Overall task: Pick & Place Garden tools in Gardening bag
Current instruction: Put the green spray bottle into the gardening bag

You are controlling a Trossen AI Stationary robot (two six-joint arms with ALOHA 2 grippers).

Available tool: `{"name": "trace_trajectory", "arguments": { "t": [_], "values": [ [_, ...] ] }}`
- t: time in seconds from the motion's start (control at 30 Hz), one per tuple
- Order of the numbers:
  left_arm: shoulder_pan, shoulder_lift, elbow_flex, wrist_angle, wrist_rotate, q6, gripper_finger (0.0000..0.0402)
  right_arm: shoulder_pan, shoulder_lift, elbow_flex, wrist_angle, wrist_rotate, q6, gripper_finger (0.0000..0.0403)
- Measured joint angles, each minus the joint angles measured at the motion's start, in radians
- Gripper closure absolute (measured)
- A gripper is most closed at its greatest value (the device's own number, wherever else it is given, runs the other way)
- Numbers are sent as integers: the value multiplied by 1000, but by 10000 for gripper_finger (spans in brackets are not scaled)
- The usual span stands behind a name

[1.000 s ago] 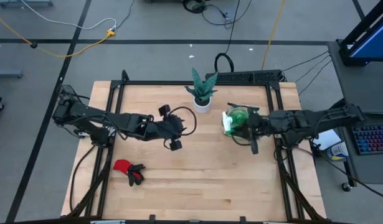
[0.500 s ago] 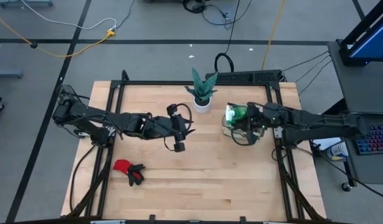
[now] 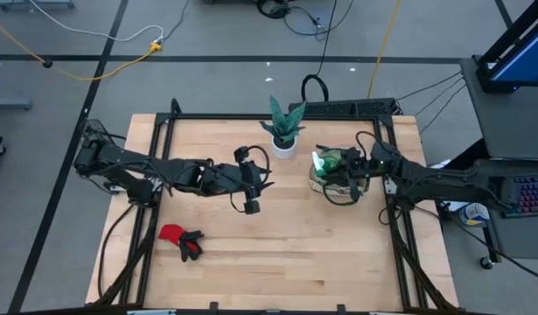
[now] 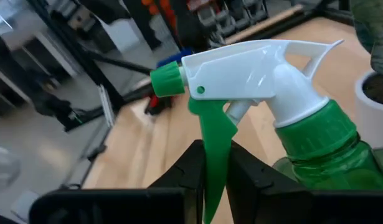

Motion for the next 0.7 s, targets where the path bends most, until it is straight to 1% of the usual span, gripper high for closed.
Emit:
{"name": "trace_trajectory", "arguments": {
  "t": [0.07, 0.2, 0.3, 0.4, 0.5, 0.53, 0.6, 0.7],
  "values": [
    [0, 0, 0, 1, 0, 0, 250, -33, 1, -56, 89, -28, 34, 371],
    [1, 0, 0, 1, 0, 2, 250, -89, 1, -165, 231, -51, 106, 370],
    [5, 0, 0, 1, 0, 1, 250, -112, 1, -229, 335, -57, 128, 370],
    [14, 0, 0, 4, 0, 1, 250, -123, 1, -268, 414, -79, 131, 370],
    [29, 0, 0, 10, 4, 2, 250, -124, 1, -283, 433, -82, 134, 370],
    [36, 0, 0, 10, 19, 9, 250, -124, 1, -283, 429, -82, 132, 370],
    [56, 9, 0, 24, 81, 57, 250, -124, 1, -284, 424, -85, 130, 370],
    [83, 42, 0, 90, 193, 210, 250, -124, 3, -284, 433, -120, 119, 370]
  ]
}}
